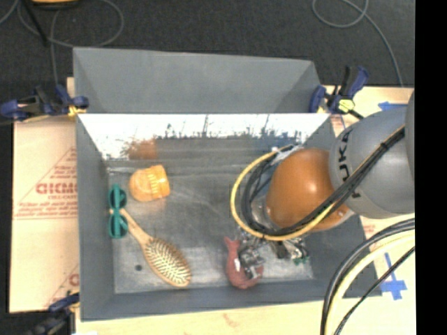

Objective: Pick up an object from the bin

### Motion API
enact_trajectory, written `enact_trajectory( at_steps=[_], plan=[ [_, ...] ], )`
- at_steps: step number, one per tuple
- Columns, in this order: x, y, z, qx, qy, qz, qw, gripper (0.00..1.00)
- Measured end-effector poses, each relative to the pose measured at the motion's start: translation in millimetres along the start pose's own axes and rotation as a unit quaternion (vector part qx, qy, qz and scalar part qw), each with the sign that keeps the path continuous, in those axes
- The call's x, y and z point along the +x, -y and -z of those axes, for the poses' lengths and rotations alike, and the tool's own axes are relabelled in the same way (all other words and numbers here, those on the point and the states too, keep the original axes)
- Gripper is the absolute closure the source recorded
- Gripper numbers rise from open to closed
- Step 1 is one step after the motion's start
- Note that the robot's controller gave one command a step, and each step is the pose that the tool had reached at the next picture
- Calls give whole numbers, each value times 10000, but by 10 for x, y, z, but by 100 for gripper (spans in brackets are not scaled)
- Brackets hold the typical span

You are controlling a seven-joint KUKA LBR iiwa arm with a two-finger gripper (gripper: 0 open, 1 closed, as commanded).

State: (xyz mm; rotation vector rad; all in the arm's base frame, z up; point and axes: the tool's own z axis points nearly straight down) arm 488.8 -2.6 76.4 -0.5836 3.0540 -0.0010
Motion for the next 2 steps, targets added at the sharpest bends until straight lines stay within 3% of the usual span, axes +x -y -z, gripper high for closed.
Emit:
enact_trajectory(
  at_steps=[1,2],
  plan=[
    [9,11,-7,1,-4,-13,10000,0],
    [48,2,-20,-17,-69,-17,10000,100]
  ],
)
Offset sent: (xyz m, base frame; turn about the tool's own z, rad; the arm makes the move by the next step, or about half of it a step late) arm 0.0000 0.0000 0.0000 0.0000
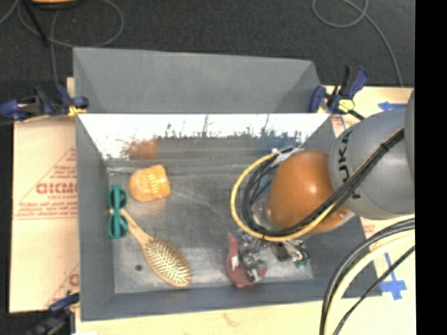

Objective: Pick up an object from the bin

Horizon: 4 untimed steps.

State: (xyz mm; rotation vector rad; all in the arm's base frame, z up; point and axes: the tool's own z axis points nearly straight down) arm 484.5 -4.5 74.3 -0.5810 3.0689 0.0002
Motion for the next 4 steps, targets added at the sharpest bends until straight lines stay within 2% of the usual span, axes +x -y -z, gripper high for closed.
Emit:
enact_trajectory(
  at_steps=[1,2,3,4],
  plan=[
    [-30,9,11,14,45,-5,10000,0],
    [8,-3,-7,-6,-15,-4,10000,100],
    [-6,3,-3,1,2,-9,10000,0],
    [-5,2,-3,0,2,-10,10000,0]
  ],
)
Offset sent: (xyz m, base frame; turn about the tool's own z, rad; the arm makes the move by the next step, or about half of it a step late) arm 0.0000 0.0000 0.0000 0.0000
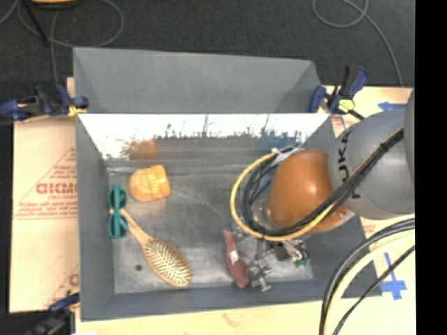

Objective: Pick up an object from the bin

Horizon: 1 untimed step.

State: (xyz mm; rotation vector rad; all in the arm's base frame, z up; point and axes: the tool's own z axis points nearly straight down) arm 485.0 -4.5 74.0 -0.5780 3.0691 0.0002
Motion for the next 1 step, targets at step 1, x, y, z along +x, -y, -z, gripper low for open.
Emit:
enact_trajectory(
  at_steps=[1],
  plan=[
    [-385,-666,-10,-10,-20,500,9987,100]
  ],
)
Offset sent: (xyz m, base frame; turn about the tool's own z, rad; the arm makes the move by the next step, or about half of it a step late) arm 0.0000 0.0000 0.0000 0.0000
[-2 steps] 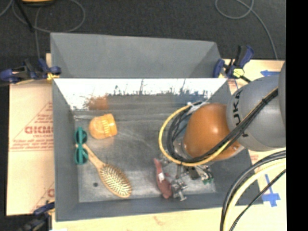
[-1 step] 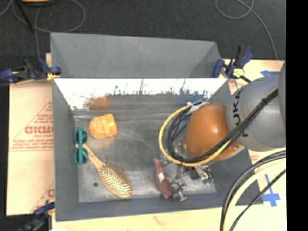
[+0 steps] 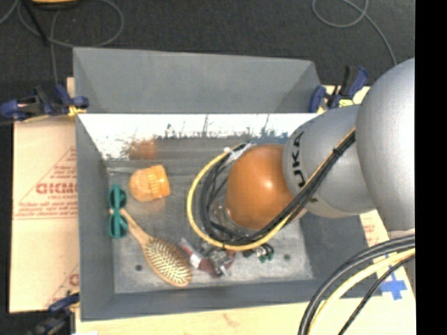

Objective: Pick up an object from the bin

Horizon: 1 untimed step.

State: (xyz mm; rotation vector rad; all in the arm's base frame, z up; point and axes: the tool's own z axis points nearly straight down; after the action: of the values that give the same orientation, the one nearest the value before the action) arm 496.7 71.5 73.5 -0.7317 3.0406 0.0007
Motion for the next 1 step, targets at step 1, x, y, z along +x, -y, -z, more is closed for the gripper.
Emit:
enact_trajectory(
  at_steps=[1],
  plan=[
    [0,0,0,0,0,-2,10000,100]
  ],
)
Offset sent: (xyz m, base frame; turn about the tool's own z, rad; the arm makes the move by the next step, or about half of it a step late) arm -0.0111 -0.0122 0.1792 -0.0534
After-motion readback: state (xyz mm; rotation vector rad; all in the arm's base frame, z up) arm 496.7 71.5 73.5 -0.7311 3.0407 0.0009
